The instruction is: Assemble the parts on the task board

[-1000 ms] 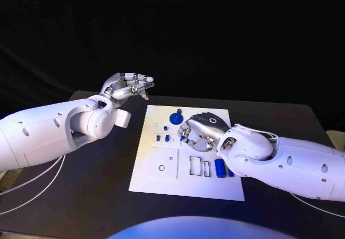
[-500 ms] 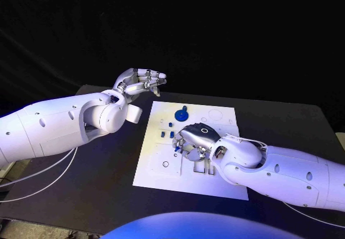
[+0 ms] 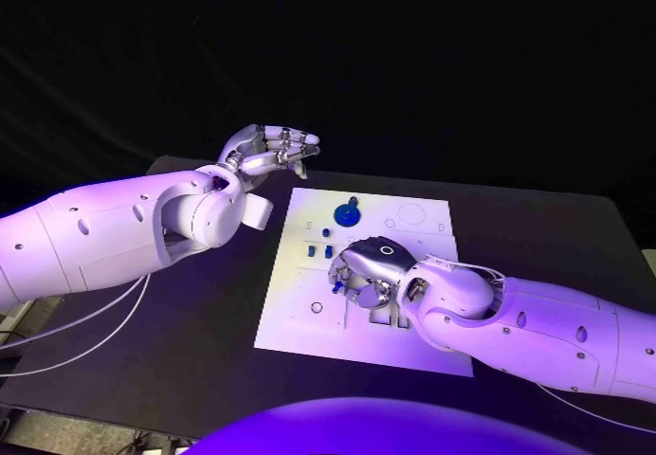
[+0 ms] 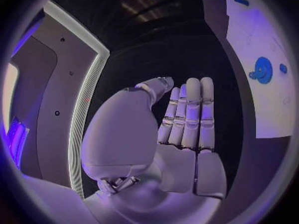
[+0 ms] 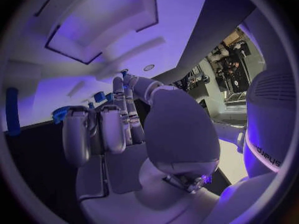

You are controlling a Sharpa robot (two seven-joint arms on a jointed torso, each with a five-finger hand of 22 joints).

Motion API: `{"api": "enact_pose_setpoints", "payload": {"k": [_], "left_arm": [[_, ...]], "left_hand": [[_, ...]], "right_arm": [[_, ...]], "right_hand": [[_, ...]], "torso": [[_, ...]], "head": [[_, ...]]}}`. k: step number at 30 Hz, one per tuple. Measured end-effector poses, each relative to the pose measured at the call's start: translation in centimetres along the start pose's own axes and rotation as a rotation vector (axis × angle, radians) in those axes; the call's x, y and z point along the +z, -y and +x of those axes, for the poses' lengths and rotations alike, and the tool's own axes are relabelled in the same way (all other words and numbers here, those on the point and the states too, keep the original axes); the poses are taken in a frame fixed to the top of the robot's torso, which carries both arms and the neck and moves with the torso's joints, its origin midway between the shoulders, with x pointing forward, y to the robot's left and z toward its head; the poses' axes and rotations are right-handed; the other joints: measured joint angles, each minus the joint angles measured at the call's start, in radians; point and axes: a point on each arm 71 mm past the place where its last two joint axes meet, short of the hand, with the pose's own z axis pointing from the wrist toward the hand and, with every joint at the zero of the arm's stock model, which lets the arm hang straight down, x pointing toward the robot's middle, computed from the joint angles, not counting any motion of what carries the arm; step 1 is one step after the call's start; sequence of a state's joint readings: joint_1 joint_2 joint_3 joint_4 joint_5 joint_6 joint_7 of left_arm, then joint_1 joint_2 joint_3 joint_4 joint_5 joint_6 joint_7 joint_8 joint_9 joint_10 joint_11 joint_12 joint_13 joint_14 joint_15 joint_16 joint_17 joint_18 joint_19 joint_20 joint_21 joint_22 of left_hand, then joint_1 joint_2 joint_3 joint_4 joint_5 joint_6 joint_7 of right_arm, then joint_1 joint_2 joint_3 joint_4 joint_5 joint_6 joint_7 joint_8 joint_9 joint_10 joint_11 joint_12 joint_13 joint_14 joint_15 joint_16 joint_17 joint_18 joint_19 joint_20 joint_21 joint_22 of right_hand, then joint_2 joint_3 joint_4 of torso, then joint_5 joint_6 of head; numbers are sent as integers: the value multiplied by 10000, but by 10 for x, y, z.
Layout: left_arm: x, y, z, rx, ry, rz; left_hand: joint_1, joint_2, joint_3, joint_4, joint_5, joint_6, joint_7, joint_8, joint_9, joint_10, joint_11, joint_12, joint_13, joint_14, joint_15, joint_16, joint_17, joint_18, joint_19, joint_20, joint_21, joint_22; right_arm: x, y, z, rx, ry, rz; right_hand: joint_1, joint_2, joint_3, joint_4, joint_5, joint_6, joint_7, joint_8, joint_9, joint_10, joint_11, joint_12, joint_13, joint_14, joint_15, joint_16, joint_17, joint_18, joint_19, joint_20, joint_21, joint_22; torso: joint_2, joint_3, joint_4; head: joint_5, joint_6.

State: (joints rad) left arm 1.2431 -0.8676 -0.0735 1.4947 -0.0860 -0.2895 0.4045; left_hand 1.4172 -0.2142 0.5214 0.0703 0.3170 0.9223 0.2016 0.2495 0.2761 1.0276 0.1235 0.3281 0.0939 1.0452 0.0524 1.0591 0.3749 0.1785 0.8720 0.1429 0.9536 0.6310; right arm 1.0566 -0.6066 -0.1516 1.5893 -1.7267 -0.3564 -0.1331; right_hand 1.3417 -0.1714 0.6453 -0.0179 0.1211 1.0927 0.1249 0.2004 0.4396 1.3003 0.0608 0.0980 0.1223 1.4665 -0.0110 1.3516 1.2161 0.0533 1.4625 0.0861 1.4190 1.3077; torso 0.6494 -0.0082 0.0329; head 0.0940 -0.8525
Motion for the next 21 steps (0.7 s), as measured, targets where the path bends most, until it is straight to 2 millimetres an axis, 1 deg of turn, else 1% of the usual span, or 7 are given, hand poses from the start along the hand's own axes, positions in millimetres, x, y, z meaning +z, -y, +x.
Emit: {"api": "enact_pose_setpoints", "payload": {"k": [9, 16, 18, 21], "left_arm": [[0, 0, -1, 1, 11, -44], [0, -1, -1, 1, 14, -97], [0, -1, -1, 0, 12, -111], [0, -1, -1, -2, 8, -127]], "left_hand": [[0, 0, 0, 0, 0, 0, 0, 0, 0, 0, 0, 0, 0, 0, 0, 0, 0, 0, 0, 0, 0, 1], [0, 0, -27, 27, 0, 0, -1, 0, 0, 0, 0, 0, 0, 0, 0, 0, -10, 0, 0, 0, 0, -9], [0, 0, -27, 27, 0, 0, -1, 0, 0, 0, 0, 0, 0, 0, 0, 0, -10, 0, 0, 0, 0, -9], [0, 0, -27, 27, 0, 0, -1, 0, 0, 0, 0, 0, 0, 0, 0, 0, -9, 0, 0, 0, 0, -9]], "right_arm": [[0, 1, 1, -22, -119, 14], [1, -1, 2, -124, -243, -2], [3, -2, 2, -165, -280, -15], [4, -4, 3, -211, -323, -34]], "right_hand": [[-39, 13, -1, 0, -19, -10, 2, -19, 12, 0, 2, 0, 2, 0, 0, 0, 0, 0, 0, 0, 0, -1], [-93, -11, -39, 16, -53, -6, 25, -41, 23, 4, 17, -38, 25, 0, 0, 0, -53, 1, 0, 0, -39, -2], [-118, 14, -53, 30, -75, -6, 26, -57, 23, -15, -2, -51, 36, 0, 0, 0, -70, 0, 0, 0, -61, -2], [-165, -9, -66, 42, -76, -6, 27, -57, 24, -29, -16, -87, 34, 0, 0, 0, -90, 0, 0, 0, -95, -2]], "torso": [[-2, 2, 3], [-4, 4, -1], [-4, 4, -2], [-4, 2, -1]], "head": [[62, -39], [53, -44], [46, -44], [30, -36]]}}
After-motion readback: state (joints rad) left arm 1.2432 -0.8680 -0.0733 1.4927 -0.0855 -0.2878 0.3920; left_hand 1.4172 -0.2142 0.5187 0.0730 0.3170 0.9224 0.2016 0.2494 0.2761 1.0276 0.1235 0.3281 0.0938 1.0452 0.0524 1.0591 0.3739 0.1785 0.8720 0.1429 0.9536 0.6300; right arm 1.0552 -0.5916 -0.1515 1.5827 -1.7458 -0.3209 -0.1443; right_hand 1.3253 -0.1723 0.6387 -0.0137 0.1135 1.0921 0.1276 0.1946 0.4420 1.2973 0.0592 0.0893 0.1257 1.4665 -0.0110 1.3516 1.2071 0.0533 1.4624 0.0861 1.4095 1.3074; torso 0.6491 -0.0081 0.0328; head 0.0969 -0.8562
